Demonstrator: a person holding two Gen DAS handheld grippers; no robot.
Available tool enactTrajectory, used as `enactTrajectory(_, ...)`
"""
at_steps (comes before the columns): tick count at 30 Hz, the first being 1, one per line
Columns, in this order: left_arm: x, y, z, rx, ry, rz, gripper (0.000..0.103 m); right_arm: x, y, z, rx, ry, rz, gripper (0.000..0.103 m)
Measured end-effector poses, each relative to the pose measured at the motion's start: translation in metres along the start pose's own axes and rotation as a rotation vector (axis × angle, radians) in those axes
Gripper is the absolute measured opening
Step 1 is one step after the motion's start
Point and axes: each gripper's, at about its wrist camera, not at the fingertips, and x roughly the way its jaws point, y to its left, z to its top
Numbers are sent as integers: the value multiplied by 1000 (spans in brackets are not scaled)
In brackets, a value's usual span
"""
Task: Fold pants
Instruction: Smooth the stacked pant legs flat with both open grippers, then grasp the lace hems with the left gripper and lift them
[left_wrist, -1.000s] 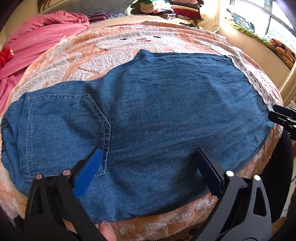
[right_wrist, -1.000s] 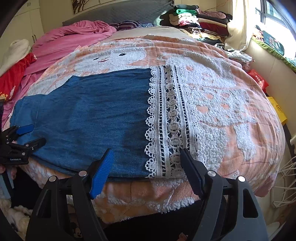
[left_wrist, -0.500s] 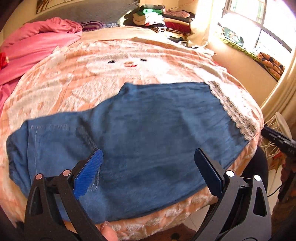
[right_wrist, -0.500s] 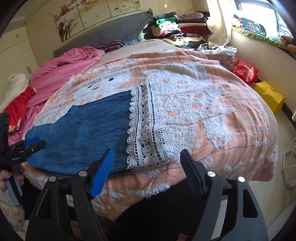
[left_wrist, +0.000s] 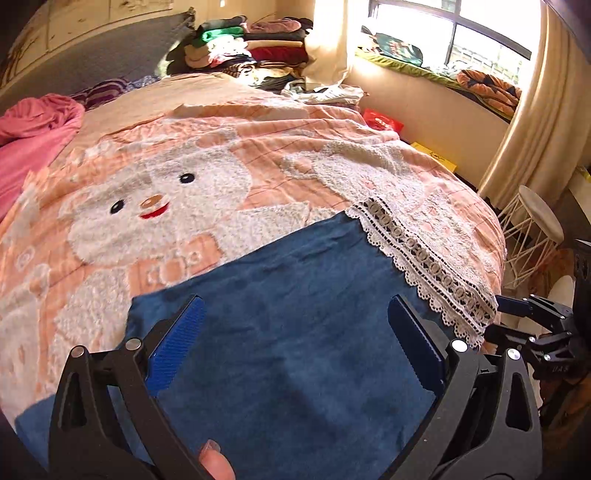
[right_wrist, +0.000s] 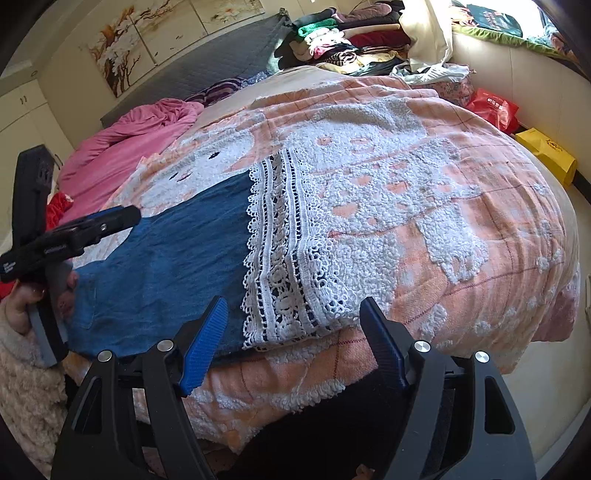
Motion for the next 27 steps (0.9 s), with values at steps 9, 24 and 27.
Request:
enactTrajectory(9, 80, -9, 47, 36, 102, -95, 84, 19, -10, 6, 20, 38, 13, 74)
enactTrajectory(24, 137, -30, 66, 105, 219, -298, 45, 41, -6, 19, 19, 77, 115, 55)
enactTrajectory(27, 139, -29, 62, 86, 216, -328, 45, 45, -7, 22, 39, 76, 146, 50)
